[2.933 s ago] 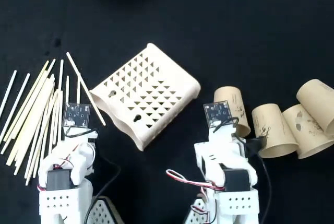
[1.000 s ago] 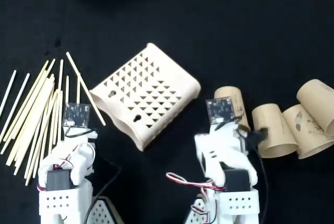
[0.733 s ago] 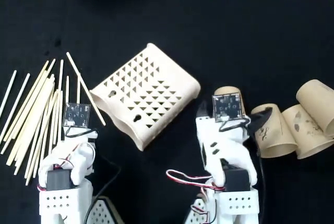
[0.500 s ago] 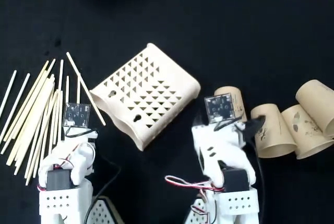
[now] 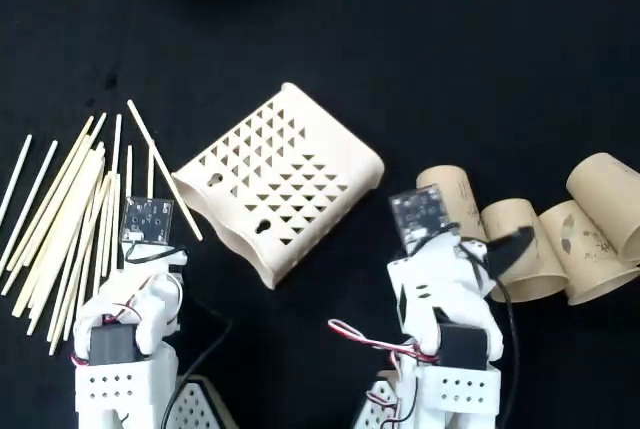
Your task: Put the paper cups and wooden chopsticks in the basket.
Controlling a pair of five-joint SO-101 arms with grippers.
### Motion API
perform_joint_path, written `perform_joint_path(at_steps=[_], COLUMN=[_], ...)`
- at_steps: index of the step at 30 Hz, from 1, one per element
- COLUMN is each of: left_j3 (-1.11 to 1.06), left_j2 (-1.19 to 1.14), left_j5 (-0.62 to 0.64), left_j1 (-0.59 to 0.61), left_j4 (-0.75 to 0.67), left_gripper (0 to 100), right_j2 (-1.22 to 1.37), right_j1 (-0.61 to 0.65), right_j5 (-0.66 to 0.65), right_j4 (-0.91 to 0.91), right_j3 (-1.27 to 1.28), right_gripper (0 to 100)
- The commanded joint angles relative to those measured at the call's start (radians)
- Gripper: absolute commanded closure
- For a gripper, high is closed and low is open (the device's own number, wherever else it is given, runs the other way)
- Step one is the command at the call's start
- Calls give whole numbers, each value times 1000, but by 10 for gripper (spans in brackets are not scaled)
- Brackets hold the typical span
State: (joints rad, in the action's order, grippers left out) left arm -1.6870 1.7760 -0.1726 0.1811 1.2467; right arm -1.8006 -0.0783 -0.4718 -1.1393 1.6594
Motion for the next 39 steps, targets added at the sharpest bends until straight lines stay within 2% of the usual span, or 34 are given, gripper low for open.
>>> perform_joint_path(at_steps=[1, 4, 6, 13, 16, 19, 26, 28, 32, 39], left_j3=[-13, -13, -13, -13, -13, -13, -13, -13, -13, -13], left_j2=[9, 9, 9, 9, 9, 9, 9, 9, 9, 9], left_j5=[8, 8, 8, 8, 8, 8, 8, 8, 8, 8], left_j1=[-13, -13, -13, -13, -13, -13, -12, -12, -12, -16], left_j4=[6, 6, 6, 6, 6, 6, 6, 6, 6, 6], left_gripper=[970, 970, 970, 970, 970, 970, 970, 970, 970, 970], right_j2=[-65, -65, -65, -71, -71, -71, -62, -61, -61, -59], right_j1=[58, 109, 146, 195, 252, 364, 687, 755, 781, 813], right_j5=[-32, -32, -35, -32, -31, -31, -31, -38, -31, -38], right_j4=[3, 3, 5, 35, 110, 158, 222, 216, 199, 255], right_j3=[-54, -58, -58, -124, -136, -137, -137, -137, -119, -67], right_gripper=[352, 358, 405, 794, 904, 981, 969, 933, 729, 756])
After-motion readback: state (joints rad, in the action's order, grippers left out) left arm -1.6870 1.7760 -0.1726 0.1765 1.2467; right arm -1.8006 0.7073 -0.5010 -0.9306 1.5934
